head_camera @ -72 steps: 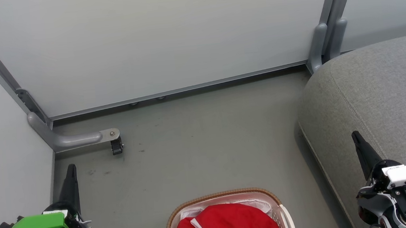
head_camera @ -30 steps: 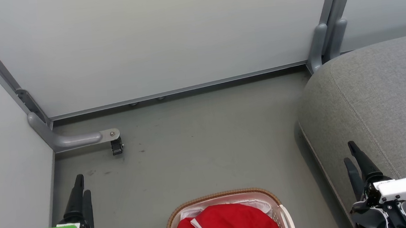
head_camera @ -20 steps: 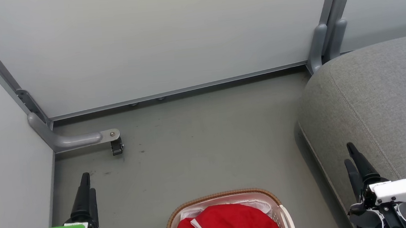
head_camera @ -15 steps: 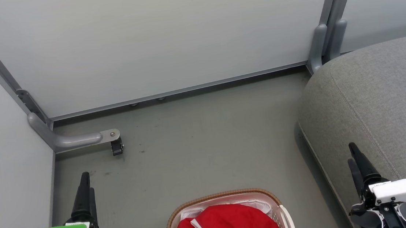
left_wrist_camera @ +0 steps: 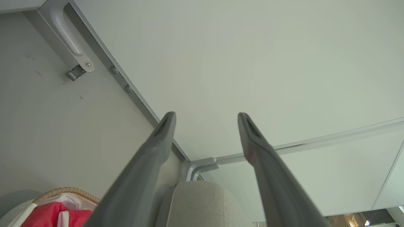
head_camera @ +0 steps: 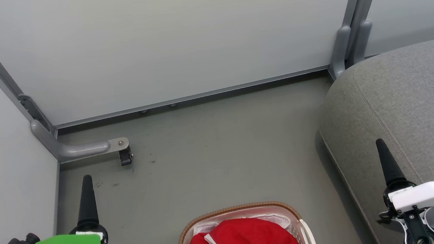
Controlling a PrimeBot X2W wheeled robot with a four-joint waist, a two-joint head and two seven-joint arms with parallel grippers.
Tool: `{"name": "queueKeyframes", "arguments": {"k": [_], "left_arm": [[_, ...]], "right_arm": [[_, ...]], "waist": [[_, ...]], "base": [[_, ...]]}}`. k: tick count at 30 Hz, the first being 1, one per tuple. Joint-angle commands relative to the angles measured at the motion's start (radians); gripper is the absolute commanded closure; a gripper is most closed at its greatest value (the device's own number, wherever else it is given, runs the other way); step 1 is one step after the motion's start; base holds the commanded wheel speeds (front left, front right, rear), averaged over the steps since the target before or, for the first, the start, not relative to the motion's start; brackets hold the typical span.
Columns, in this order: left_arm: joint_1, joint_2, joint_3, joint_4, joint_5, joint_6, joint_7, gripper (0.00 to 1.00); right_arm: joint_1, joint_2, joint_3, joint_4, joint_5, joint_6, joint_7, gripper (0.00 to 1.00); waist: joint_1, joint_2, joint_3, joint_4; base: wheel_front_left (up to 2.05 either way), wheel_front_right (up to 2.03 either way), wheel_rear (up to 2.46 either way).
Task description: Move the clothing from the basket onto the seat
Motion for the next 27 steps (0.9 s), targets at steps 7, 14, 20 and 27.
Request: {"name": "queueKeyframes", "arguments": {"k": [7,14,20,27], "left_arm": [[0.001,0.007,-0.019,-0.054,0.178,0.017,-0.030,0.00],[0.016,0.007,-0.042,-0.079,0.321,0.039,-0.053,0.00],[0.033,0.008,-0.060,-0.083,0.434,0.052,-0.071,0.00],[0.051,0.009,-0.075,-0.072,0.534,0.063,-0.091,0.00]], "right_arm": [[0.002,-0.009,0.017,-0.065,-0.195,0.000,-0.032,0.00],[0.012,-0.010,0.025,-0.070,-0.301,0.000,-0.055,0.00],[0.022,-0.011,0.039,-0.073,-0.399,0.000,-0.073,0.00],[0.032,-0.012,0.047,-0.067,-0.501,0.000,-0.093,0.00]], "waist": [[0.0000,0.0000,0.000,0.002],[0.0000,0.0000,-0.002,0.003],[0.0000,0.0000,-0.005,0.003],[0.0000,0.0000,-0.007,0.004]], "base": [[0.00,0.00,0.00],[0.00,0.00,0.00],[0.00,0.00,0.00],[0.00,0.00,0.00]]}}
